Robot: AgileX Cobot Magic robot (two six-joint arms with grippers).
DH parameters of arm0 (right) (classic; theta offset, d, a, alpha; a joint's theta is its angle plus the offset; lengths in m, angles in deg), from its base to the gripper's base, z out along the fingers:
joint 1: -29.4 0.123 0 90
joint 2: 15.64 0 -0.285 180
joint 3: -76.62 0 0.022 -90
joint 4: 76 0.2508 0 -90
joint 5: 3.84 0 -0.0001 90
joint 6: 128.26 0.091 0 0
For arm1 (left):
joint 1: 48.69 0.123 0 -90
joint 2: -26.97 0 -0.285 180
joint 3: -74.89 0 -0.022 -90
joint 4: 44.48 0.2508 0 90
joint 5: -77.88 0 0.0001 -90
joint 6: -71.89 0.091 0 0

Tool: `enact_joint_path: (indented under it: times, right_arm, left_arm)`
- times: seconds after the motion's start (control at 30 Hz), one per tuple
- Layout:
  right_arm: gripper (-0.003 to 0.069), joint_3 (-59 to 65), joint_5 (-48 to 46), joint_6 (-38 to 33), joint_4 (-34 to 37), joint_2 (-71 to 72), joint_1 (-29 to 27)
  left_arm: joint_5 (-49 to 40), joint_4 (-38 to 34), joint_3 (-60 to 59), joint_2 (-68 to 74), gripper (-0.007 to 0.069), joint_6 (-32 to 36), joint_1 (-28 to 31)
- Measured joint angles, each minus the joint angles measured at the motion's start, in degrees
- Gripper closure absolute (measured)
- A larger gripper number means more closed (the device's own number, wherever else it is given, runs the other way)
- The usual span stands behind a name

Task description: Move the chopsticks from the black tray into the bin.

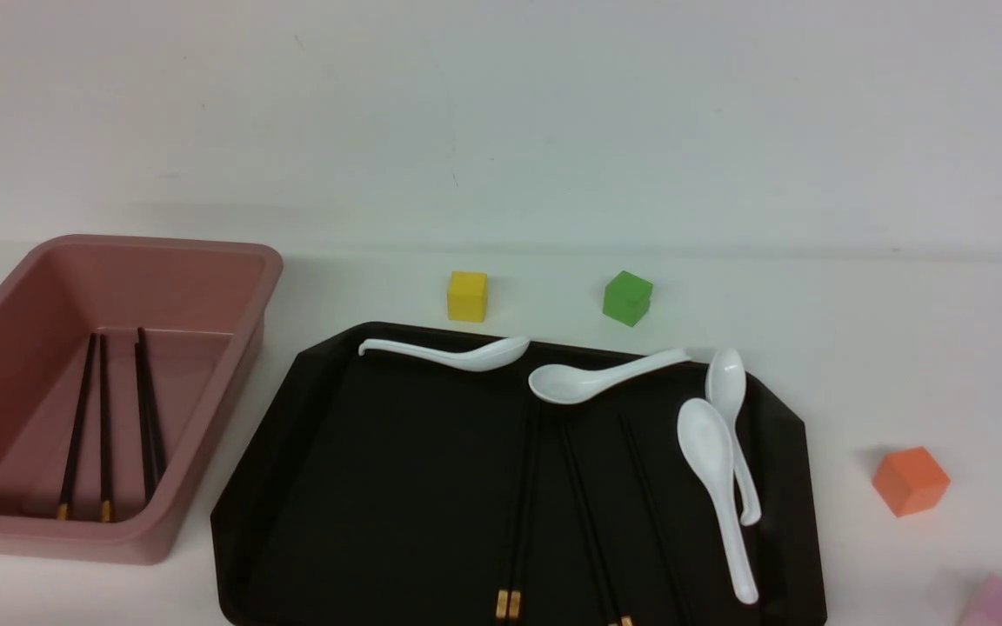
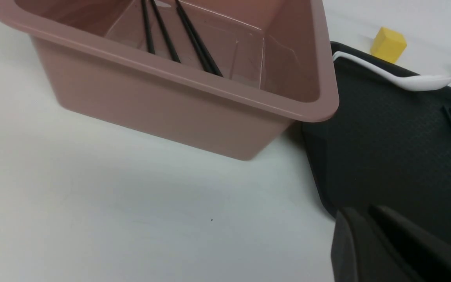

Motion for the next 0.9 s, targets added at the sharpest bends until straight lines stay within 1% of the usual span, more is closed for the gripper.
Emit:
enact_joint_path:
  times: [0.9]
  right_arm:
    - [0.0417,0.0,0.0,0.0,0.0,0.0,0.0]
  left_arm:
    - [0.0,0.0,0.0,0.0,0.0553,0.0,0.0]
